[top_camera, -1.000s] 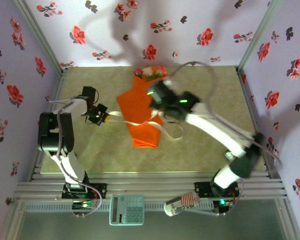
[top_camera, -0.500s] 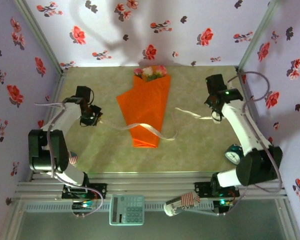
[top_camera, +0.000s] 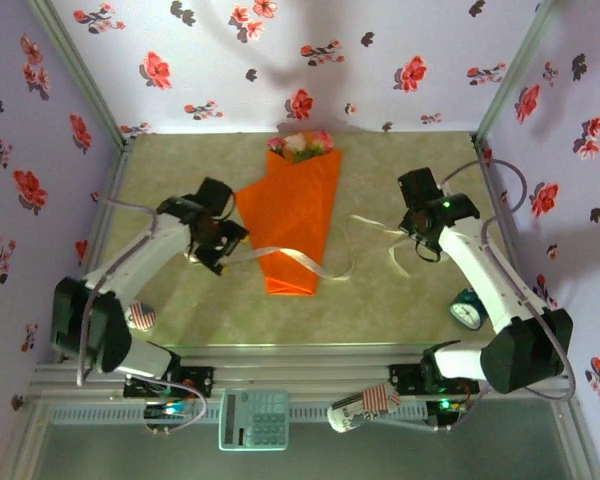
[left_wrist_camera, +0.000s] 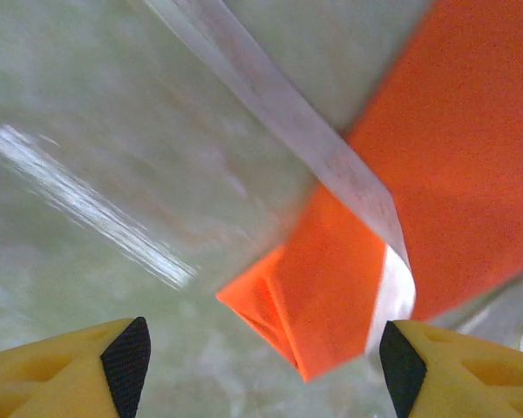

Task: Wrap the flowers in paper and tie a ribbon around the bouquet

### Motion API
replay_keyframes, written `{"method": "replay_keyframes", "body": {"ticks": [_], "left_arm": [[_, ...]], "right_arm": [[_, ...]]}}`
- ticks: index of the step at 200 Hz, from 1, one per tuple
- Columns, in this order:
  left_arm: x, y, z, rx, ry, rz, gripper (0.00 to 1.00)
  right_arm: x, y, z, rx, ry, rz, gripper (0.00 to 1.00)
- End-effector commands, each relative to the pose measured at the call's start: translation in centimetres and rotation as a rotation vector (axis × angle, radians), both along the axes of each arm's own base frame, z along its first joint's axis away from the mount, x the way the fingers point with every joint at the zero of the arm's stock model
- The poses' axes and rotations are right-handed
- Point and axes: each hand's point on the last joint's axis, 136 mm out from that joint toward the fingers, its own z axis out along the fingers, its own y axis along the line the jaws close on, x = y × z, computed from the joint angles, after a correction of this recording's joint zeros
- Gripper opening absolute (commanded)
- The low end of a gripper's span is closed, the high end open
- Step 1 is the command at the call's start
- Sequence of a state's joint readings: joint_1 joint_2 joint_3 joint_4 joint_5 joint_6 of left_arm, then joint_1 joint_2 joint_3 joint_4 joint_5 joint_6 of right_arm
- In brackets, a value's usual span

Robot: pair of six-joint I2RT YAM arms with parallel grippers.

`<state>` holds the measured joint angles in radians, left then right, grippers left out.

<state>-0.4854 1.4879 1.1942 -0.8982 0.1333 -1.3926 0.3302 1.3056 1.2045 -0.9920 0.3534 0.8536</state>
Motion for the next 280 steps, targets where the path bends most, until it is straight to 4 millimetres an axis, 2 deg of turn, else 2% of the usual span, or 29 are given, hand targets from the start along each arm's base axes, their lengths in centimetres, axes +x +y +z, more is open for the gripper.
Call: {"method": "replay_keyframes", "body": {"ticks": [1, 6, 22, 33, 42, 57, 78, 105, 140, 162, 181, 198, 215, 251, 280], "left_arm": [[1.0, -5.3, -1.2, -0.007, 0.046, -0.172, 0.74], [1.3, -6.2, -1.9, 0.004, 0.062, -0.200, 0.75], [0.8, -7.6, -3.7, 0.040, 0.147, -0.193, 0.77], [1.0, -8.1, -4.6, 0.032, 0.164, -0.122, 0.76], [2.0, -8.5, -4.9, 0.011, 0.123, -0.048, 0.76], [3.4, -8.6, -5.0, 0.013, 0.094, 0.028, 0.76], [4.5, -9.6, -6.1, 0.007, 0.111, 0.073, 0.77], [5.1, -10.4, -7.8, -0.001, 0.133, 0.093, 0.72], [4.4, -10.2, -10.1, 0.021, 0.176, 0.074, 0.53], [3.8, -9.7, -10.9, 0.026, 0.185, 0.081, 0.39], [3.5, -9.4, -10.8, 0.021, 0.175, 0.079, 0.26], [3.3, -9.3, -10.3, 0.014, 0.162, 0.053, 0.11], [2.6, -9.2, -9.7, -0.002, 0.163, 0.030, 0.02], [0.2, -8.0, -8.3, -0.008, 0.179, -0.020, 0.00], [-1.8, -7.0, -9.9, 0.004, 0.228, -0.054, 0.00]], "right_arm": [[0.9, 3.3, -1.2, 0.035, 0.034, 0.137, 0.56], [1.1, 3.9, -1.6, 0.046, 0.042, 0.152, 0.56], [1.7, 5.6, -1.9, 0.082, 0.028, 0.190, 0.55], [2.5, 6.8, -2.2, 0.127, 0.003, 0.213, 0.55], [3.0, 7.8, -2.5, 0.166, -0.012, 0.231, 0.55], [4.3, 11.0, -3.3, 0.303, -0.040, 0.317, 0.55], [5.0, 15.8, -5.5, 0.528, -0.015, 0.418, 0.57], [4.7, 19.6, -8.4, 0.672, 0.077, 0.478, 0.57], [4.7, 21.8, -10.9, 0.738, 0.115, 0.510, 0.57], [4.0, 22.5, -12.8, 0.742, 0.179, 0.522, 0.57], [3.3, 23.1, -14.0, 0.746, 0.205, 0.536, 0.57], [2.4, 23.9, -15.0, 0.761, 0.244, 0.556, 0.57], [1.6, 24.4, -15.7, 0.755, 0.270, 0.576, 0.58], [0.5, 24.8, -15.7, 0.793, 0.275, 0.582, 0.58], [-0.3, 25.4, -15.8, 0.861, 0.272, 0.592, 0.58]]}}
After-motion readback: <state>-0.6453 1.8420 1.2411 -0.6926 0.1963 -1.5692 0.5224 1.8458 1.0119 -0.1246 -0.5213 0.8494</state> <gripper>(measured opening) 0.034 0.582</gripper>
